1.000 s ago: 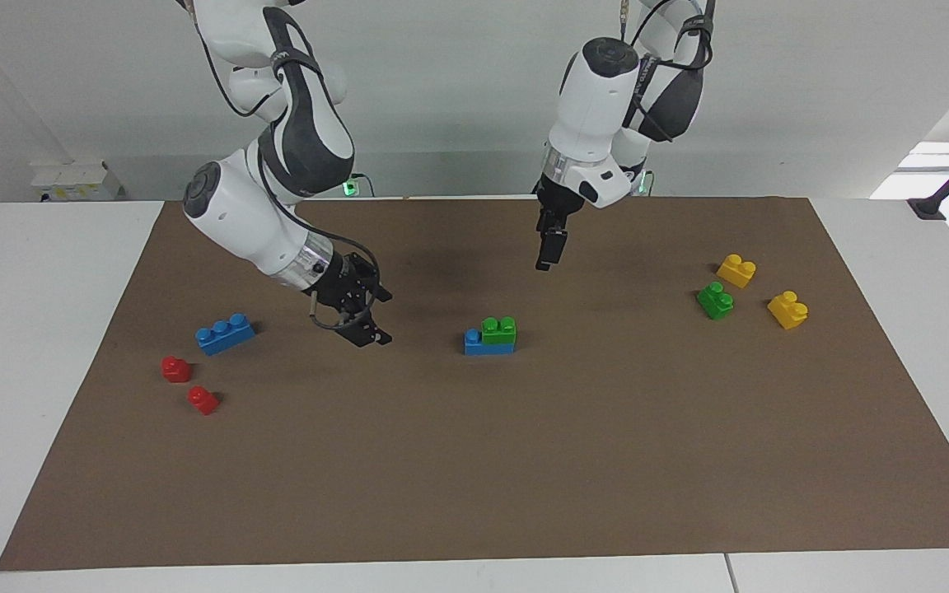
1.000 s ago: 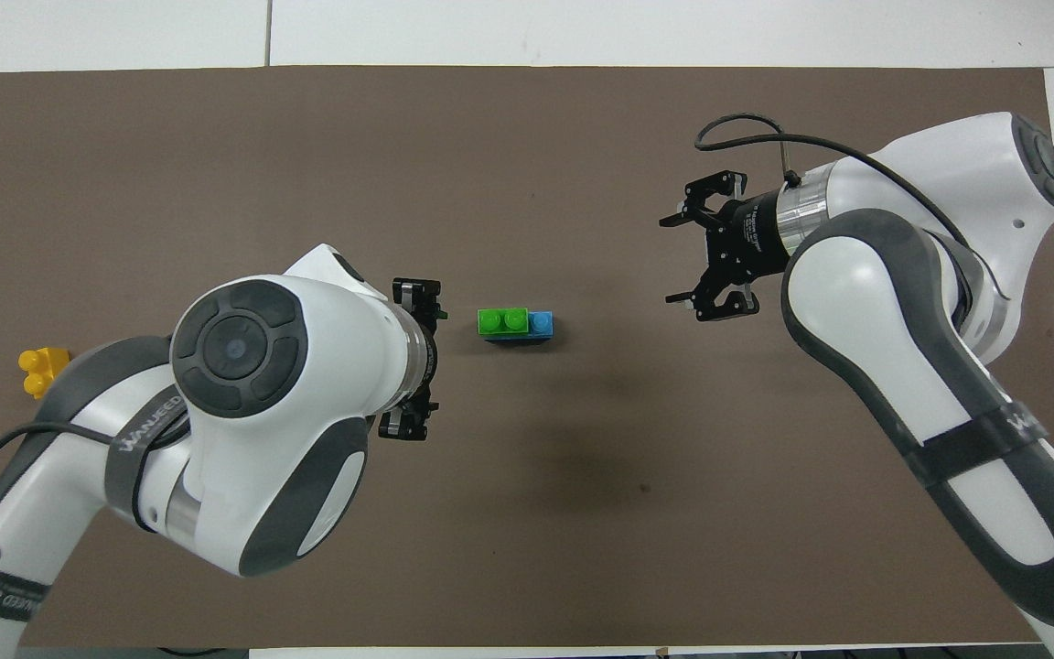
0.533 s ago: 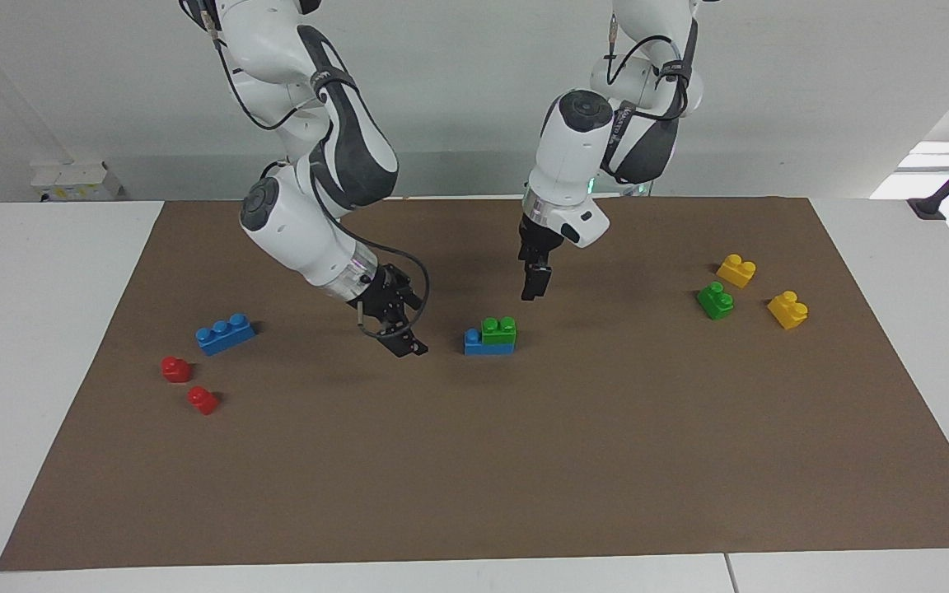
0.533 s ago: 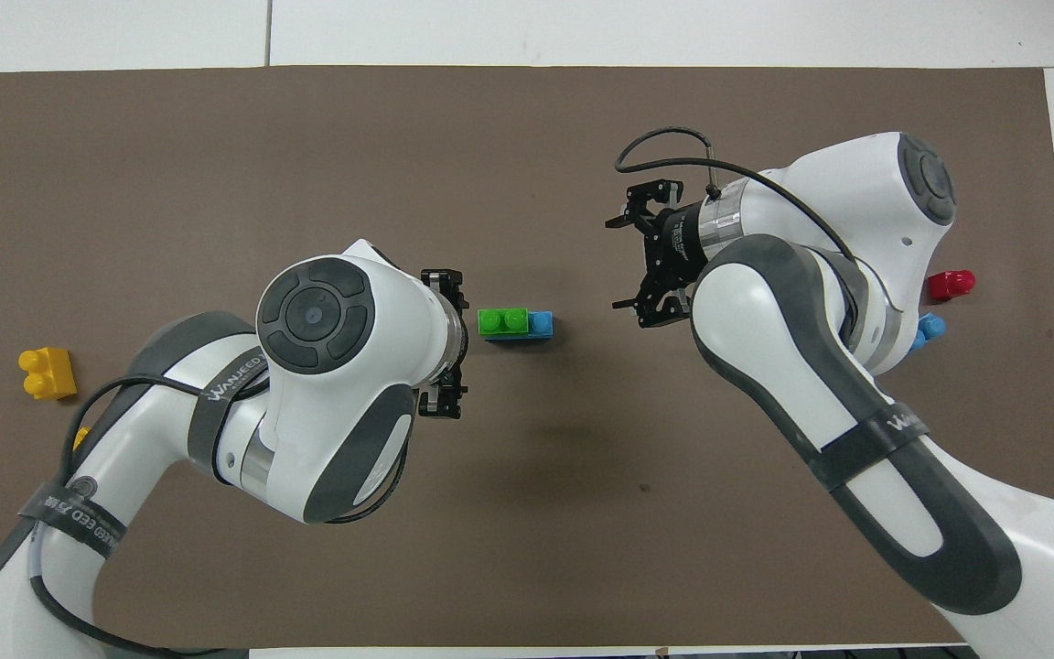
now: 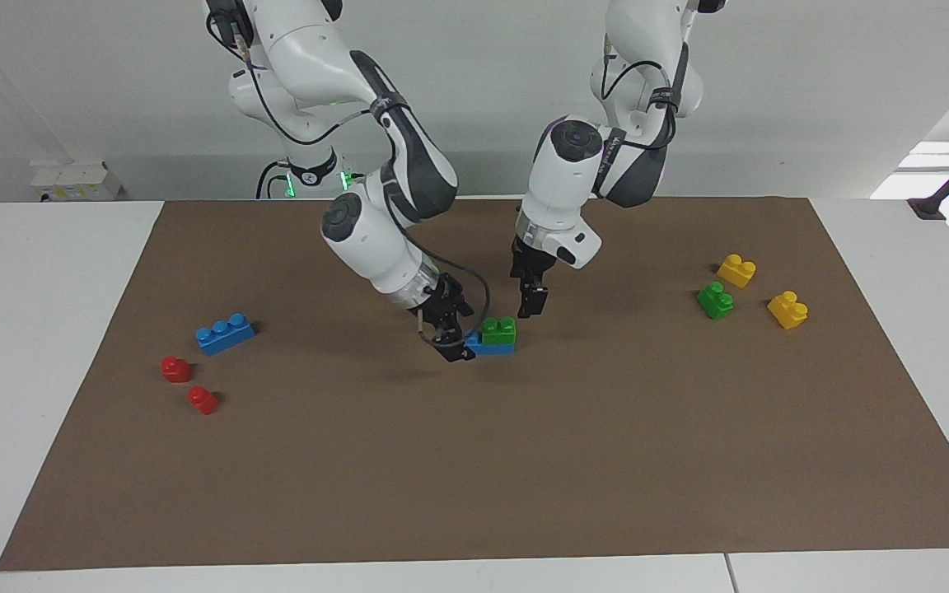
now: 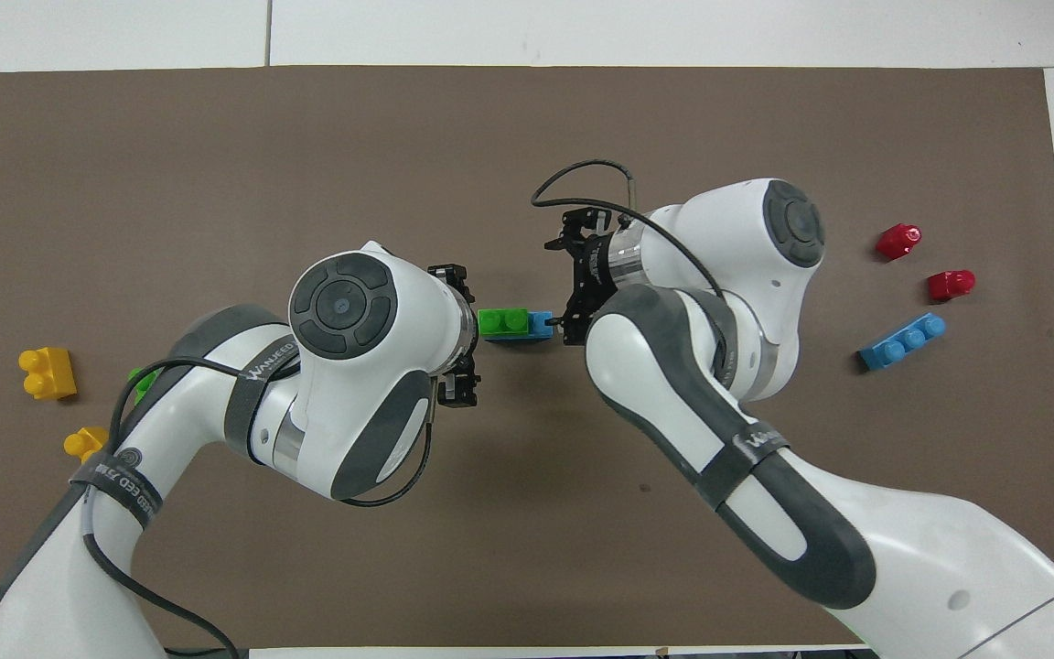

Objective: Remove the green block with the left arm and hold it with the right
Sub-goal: 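Grasp the green brick with the left gripper while the right gripper grasps the blue brick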

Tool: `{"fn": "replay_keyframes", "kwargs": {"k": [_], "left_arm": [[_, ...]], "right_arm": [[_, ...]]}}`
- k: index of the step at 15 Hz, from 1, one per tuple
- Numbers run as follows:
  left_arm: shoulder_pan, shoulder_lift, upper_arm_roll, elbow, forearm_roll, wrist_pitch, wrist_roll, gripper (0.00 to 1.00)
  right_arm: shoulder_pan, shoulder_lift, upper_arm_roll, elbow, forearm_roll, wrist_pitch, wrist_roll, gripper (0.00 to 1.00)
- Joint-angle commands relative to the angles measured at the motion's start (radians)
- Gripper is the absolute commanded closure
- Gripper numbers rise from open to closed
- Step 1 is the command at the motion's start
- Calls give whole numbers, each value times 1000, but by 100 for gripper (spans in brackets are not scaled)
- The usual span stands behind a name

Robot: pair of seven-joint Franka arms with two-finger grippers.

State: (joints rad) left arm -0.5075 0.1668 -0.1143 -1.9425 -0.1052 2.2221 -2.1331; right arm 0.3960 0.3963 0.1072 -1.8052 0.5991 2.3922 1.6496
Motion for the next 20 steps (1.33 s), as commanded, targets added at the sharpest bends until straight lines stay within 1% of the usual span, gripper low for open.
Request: {"fn": "replay_keyframes", "kwargs": {"k": [1, 4, 9, 13, 18, 20], "left_arm": [[-32, 23, 16, 14, -8, 11, -30, 0], [-31, 46, 16, 14, -8, 37, -34, 0], [-52, 79, 18, 16, -4, 67, -77, 0], [-54, 88, 18, 16, 1, 91, -97, 0], [-54, 97, 18, 17, 10, 106, -120, 0], [-54, 118, 18, 22, 12, 123, -142, 0]], "right_arm": [[13, 7, -3, -6, 8, -4, 10, 1], [34, -4, -3, -55, 8, 10, 6, 0], [44, -4, -3, -114, 7, 82, -31, 0], [35, -4, -3, -138, 7, 88, -68, 0], [29, 1, -3, -163, 7, 137, -96, 0], [20, 1, -3, -166, 7, 140, -96, 0]]}}
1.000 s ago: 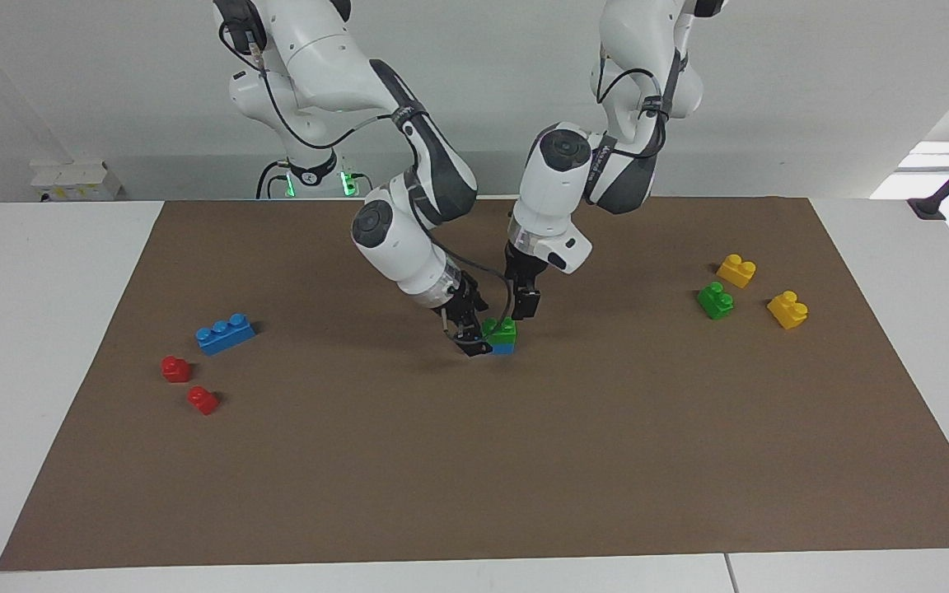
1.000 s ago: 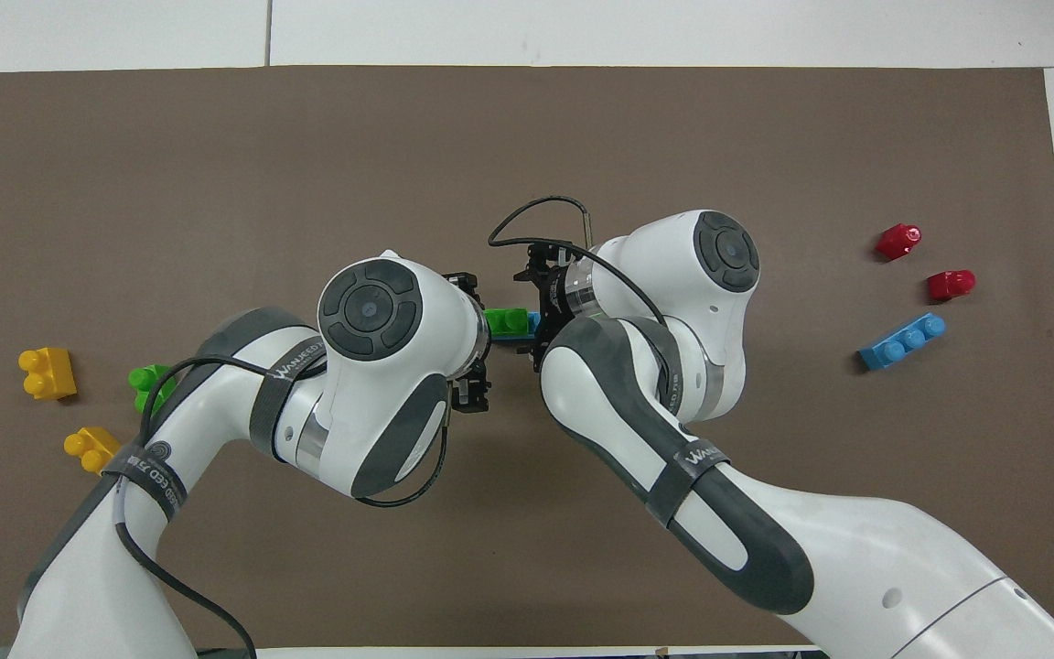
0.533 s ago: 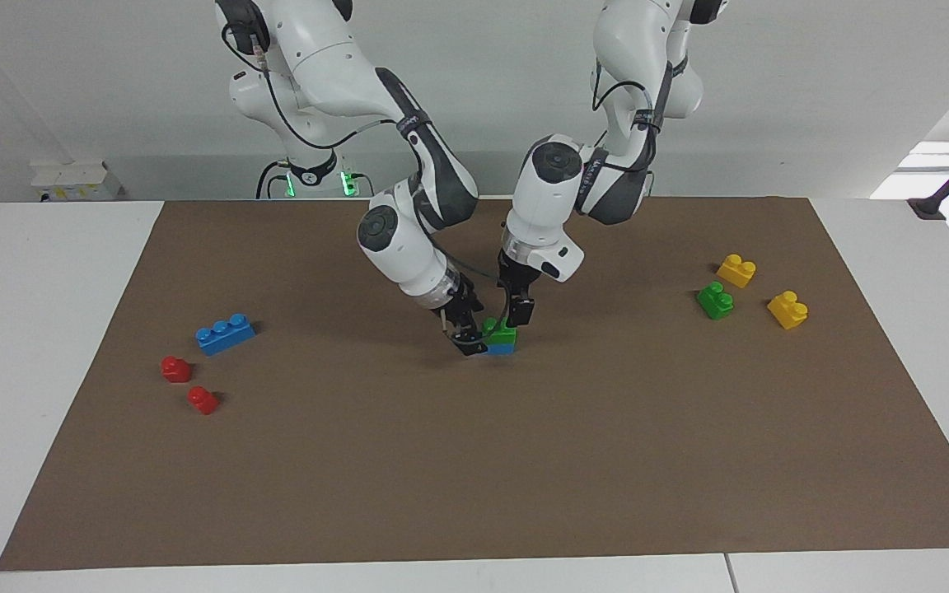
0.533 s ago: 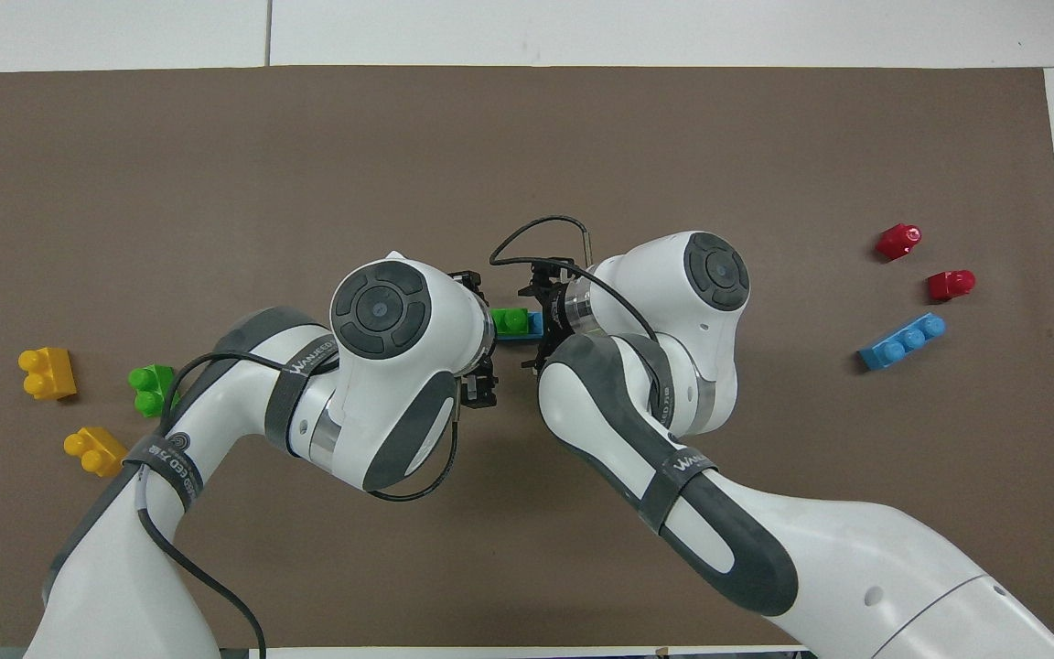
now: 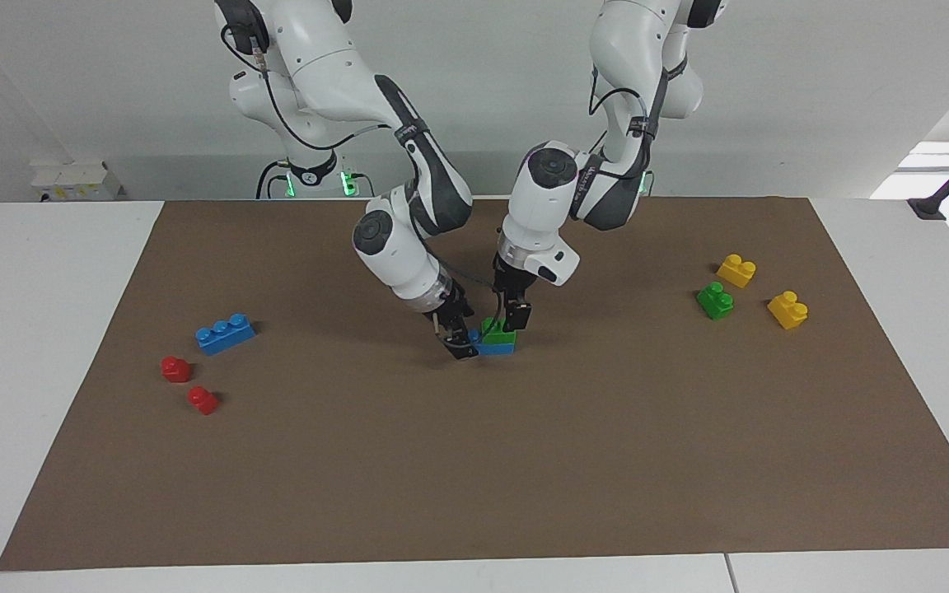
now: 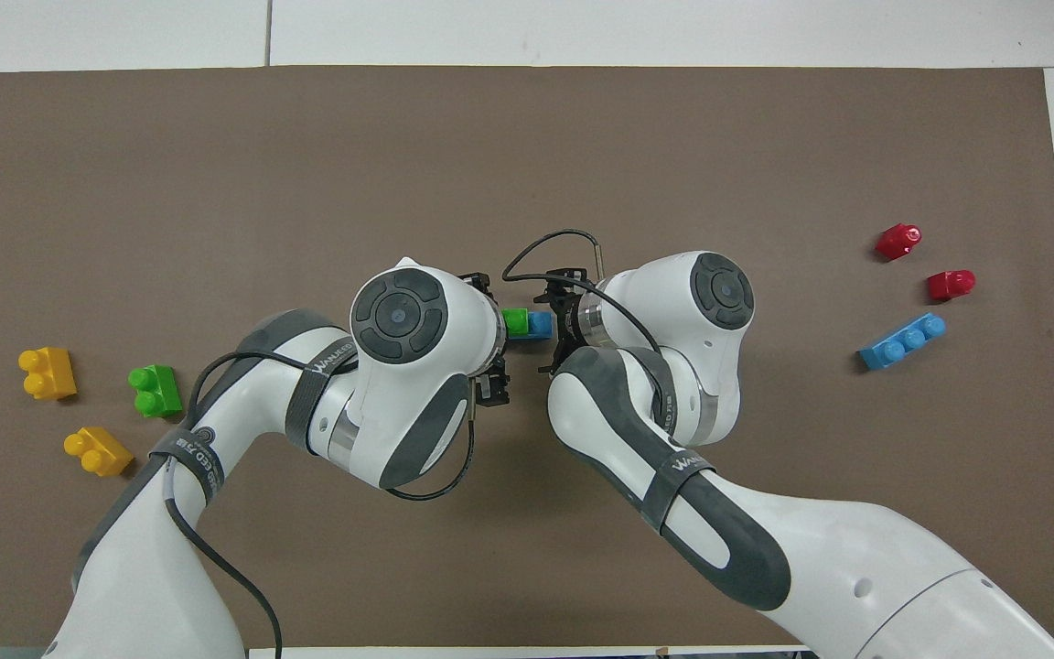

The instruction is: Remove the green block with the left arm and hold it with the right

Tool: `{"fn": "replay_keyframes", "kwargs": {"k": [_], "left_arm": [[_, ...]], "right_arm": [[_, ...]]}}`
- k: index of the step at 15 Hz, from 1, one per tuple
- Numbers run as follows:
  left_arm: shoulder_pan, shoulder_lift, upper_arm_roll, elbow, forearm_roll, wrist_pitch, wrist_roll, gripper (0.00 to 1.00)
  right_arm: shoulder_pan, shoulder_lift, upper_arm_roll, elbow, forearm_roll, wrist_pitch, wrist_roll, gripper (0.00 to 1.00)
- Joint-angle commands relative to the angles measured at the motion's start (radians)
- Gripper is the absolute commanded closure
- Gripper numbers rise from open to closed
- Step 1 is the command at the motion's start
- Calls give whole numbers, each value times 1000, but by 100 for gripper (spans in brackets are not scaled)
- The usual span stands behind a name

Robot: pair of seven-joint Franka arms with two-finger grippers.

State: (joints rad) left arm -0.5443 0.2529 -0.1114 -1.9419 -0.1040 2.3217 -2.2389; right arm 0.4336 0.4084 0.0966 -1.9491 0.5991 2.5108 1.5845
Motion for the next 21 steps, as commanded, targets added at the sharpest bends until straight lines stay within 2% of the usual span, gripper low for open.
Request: {"fn": "replay_keyframes", "kwargs": {"k": [1, 17, 20, 21], "left_arm": [[-23, 43, 15, 26, 15, 40, -48, 0], [-31, 69, 16, 26, 43, 62, -74, 0], [-29, 69, 15, 26, 44, 65, -74, 0], [-29, 69, 15, 26, 44, 67, -74, 0]], "right_arm": [[-18, -10, 8, -21, 8, 22, -32, 0], [-16, -8, 8, -19, 8, 33, -21, 0], [-10, -7, 8, -19, 10, 55, -14, 6], [-9, -7, 8, -19, 10, 59, -11, 14]]}}
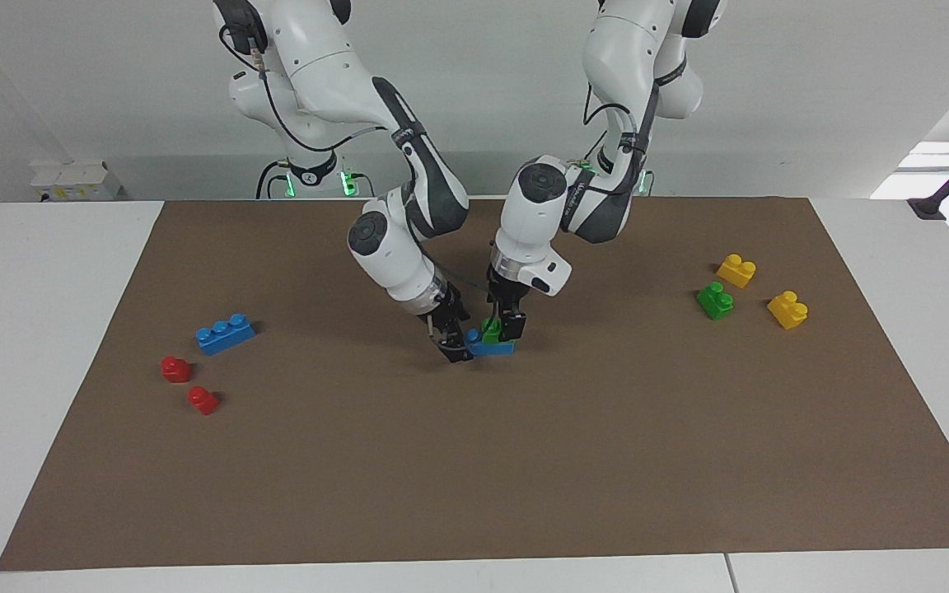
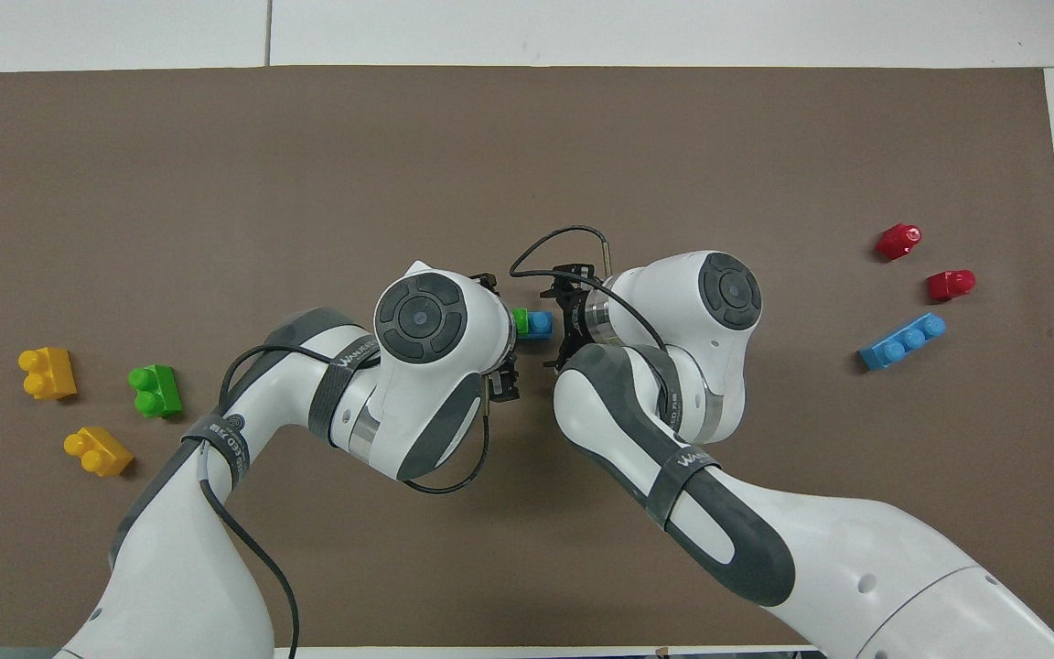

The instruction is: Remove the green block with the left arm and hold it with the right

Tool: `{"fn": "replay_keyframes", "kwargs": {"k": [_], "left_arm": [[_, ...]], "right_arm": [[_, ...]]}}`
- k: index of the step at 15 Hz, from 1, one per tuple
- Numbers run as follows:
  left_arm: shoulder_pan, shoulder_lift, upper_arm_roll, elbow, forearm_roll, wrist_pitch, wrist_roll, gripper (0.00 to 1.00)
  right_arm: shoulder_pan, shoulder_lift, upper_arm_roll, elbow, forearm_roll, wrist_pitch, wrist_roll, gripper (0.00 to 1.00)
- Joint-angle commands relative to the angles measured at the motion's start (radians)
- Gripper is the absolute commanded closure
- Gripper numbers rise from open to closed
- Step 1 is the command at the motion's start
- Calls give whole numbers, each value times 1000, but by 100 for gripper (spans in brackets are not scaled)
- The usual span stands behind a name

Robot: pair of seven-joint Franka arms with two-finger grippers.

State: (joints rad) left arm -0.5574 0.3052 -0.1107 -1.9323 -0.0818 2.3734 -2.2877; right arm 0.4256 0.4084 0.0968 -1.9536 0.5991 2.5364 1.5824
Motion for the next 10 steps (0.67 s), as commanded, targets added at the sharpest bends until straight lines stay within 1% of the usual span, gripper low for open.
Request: {"fn": "replay_keyframes", "kwargs": {"k": [1, 2, 3, 4, 5, 6, 10], "left_arm": [[-16, 18, 14, 16, 22, 16, -26, 0], [-16, 18, 14, 15, 22, 18, -26, 0], [-16, 18, 14, 13, 22, 20, -26, 0], [-16, 18, 16, 13, 22, 20, -26, 0], [-16, 18, 16, 13, 22, 20, -27, 0], [-16, 18, 14, 13, 22, 20, -27, 0], [-16, 18, 16, 13, 22, 23, -29, 0]], "right_arm": [[-1, -6, 7, -14, 11, 36, 2, 27], [-1, -5, 7, -14, 11, 47, 19, 40], [1, -3, 7, -14, 11, 59, 28, 49], [2, -3, 7, -16, 11, 62, 28, 66], [2, -2, 7, -16, 11, 64, 27, 84], [2, -2, 7, -16, 11, 65, 22, 100], [1, 1, 7, -14, 11, 80, 21, 100]]}}
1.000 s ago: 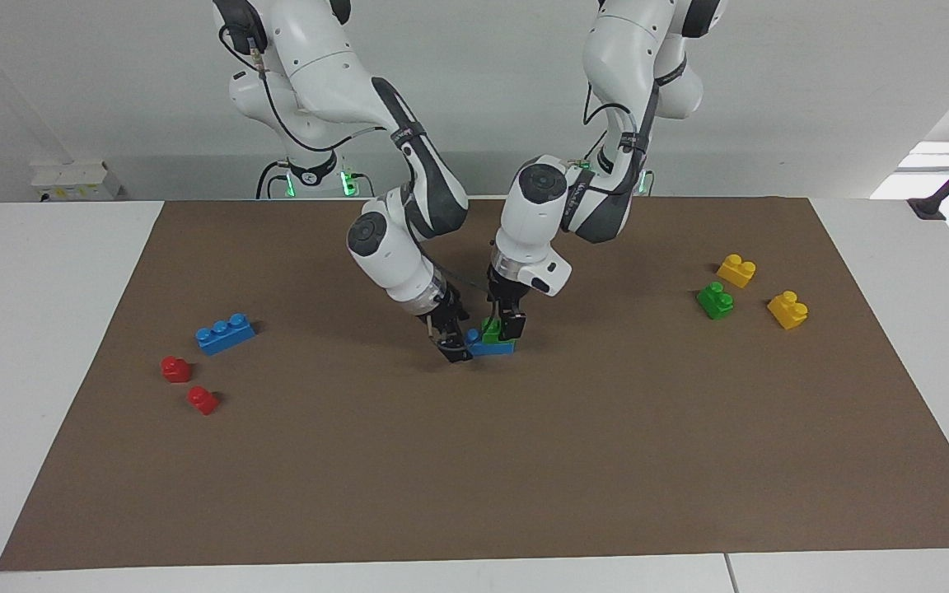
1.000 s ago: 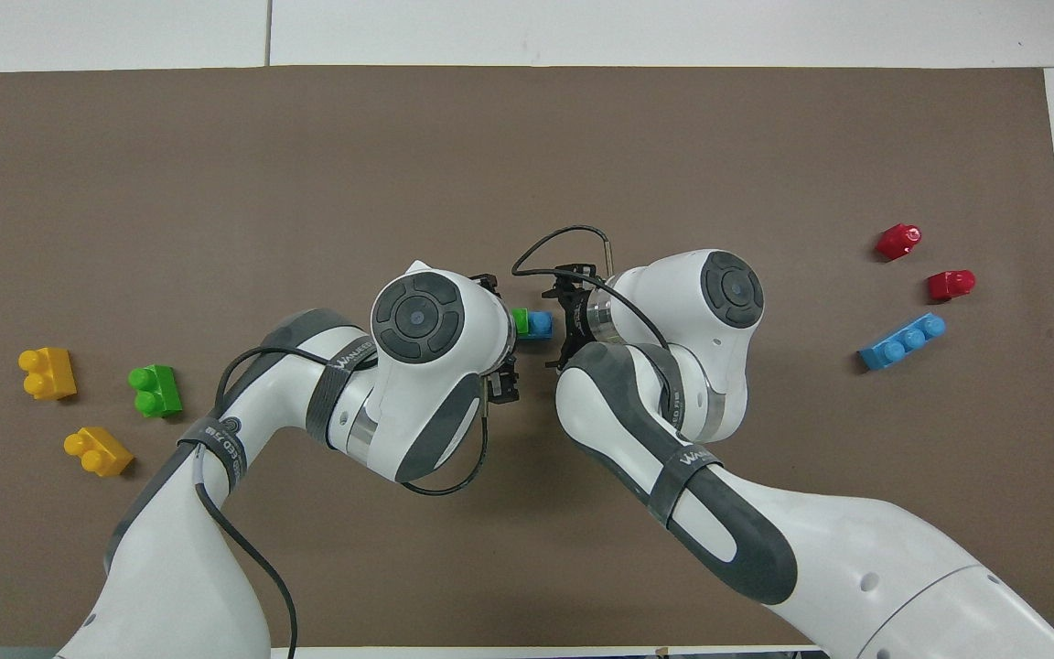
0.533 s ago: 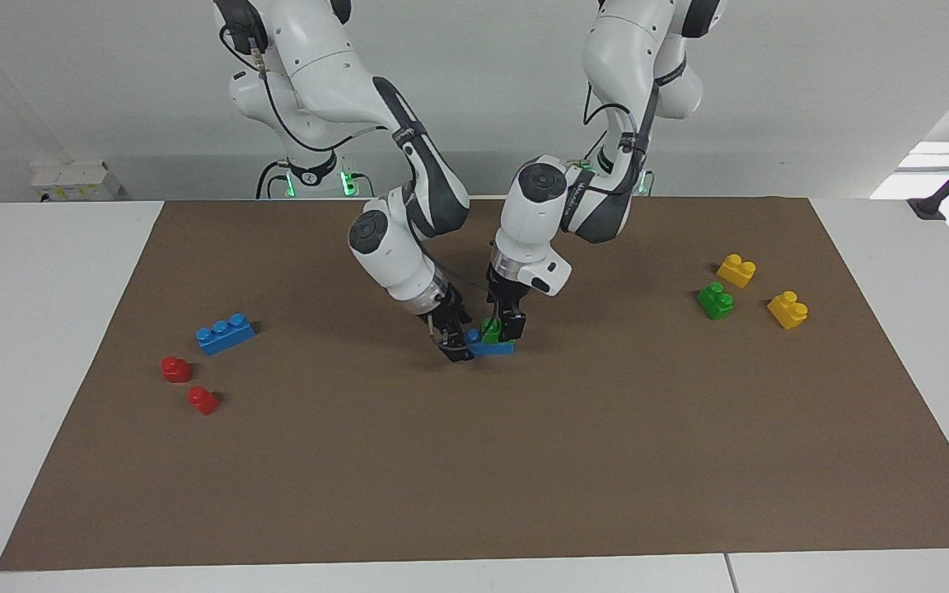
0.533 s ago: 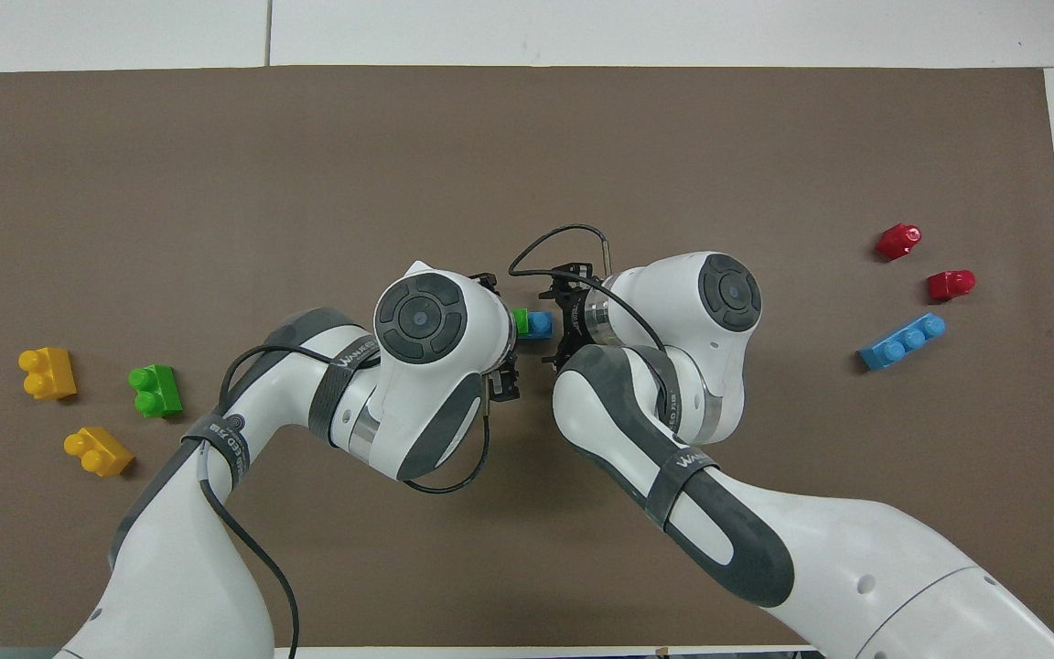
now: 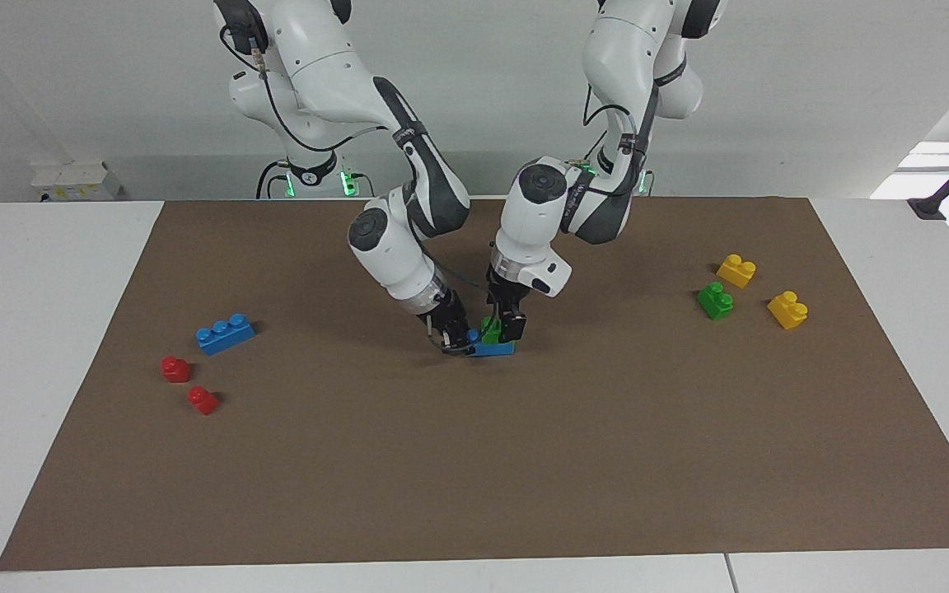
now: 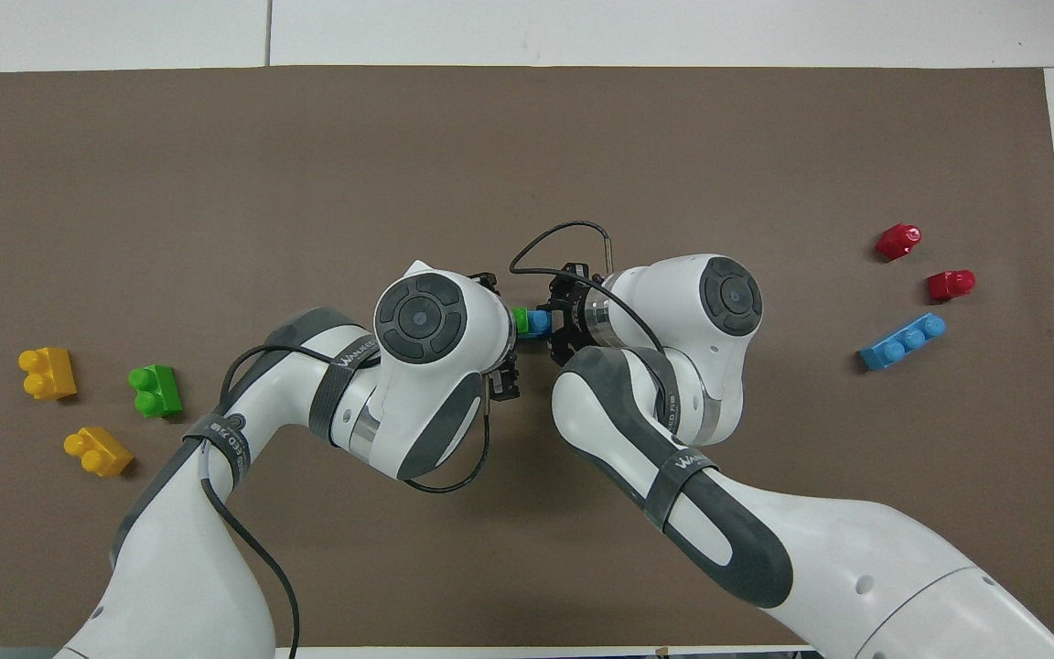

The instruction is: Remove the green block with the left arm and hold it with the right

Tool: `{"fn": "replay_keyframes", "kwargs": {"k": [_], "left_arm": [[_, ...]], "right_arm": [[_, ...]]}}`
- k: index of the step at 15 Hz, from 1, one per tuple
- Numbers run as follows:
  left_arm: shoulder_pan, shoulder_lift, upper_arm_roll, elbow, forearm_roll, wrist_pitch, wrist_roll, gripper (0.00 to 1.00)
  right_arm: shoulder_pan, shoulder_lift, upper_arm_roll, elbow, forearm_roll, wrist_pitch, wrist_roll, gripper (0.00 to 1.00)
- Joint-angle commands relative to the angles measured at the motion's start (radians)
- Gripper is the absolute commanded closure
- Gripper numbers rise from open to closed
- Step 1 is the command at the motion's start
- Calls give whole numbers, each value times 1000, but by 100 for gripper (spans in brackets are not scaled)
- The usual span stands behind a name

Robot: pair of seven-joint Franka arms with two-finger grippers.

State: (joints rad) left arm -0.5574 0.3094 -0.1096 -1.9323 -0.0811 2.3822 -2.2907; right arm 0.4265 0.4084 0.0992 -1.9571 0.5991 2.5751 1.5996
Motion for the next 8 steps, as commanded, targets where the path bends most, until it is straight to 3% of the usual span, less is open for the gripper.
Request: {"fn": "replay_keyframes", "kwargs": {"k": [1, 4, 6, 8], "left_arm": [[-16, 14, 14, 13, 21, 14, -26, 0], [-16, 14, 14, 12, 21, 12, -32, 4], [-18, 14, 14, 13, 29, 12, -44, 23], [-21, 16, 14, 16, 44, 11, -58, 31]], "right_arm": [[0, 1, 5, -12, 11, 49, 5, 100], [0, 4, 5, -12, 11, 53, 5, 100], [0, 4, 5, -12, 11, 54, 3, 100], [0, 4, 5, -12, 11, 54, 2, 100]]}}
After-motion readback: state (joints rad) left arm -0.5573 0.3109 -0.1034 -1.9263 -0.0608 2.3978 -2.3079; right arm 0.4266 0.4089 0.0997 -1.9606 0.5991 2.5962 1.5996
